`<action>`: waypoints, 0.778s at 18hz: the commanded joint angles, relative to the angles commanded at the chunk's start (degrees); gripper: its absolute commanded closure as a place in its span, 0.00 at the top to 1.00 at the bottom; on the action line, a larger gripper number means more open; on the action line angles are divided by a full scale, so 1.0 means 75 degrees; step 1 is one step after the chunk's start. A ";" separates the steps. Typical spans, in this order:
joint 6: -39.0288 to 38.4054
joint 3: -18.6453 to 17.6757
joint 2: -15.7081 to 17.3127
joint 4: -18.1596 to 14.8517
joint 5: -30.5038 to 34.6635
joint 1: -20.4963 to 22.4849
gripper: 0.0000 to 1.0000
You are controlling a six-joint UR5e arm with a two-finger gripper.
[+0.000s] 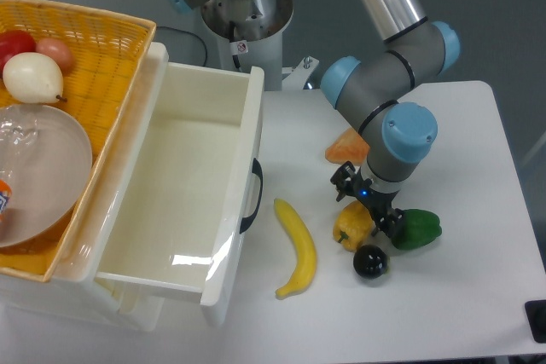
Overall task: Pick up the yellow pepper
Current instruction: 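Lower the open gripper over the yellow pepper and close on it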
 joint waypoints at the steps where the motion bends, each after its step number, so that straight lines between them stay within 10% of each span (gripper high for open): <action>1: 0.0000 -0.0024 -0.0012 0.0000 0.0000 0.0000 1.00; 14: 0.0000 -0.0141 -0.0164 0.0129 0.0012 -0.0070 1.00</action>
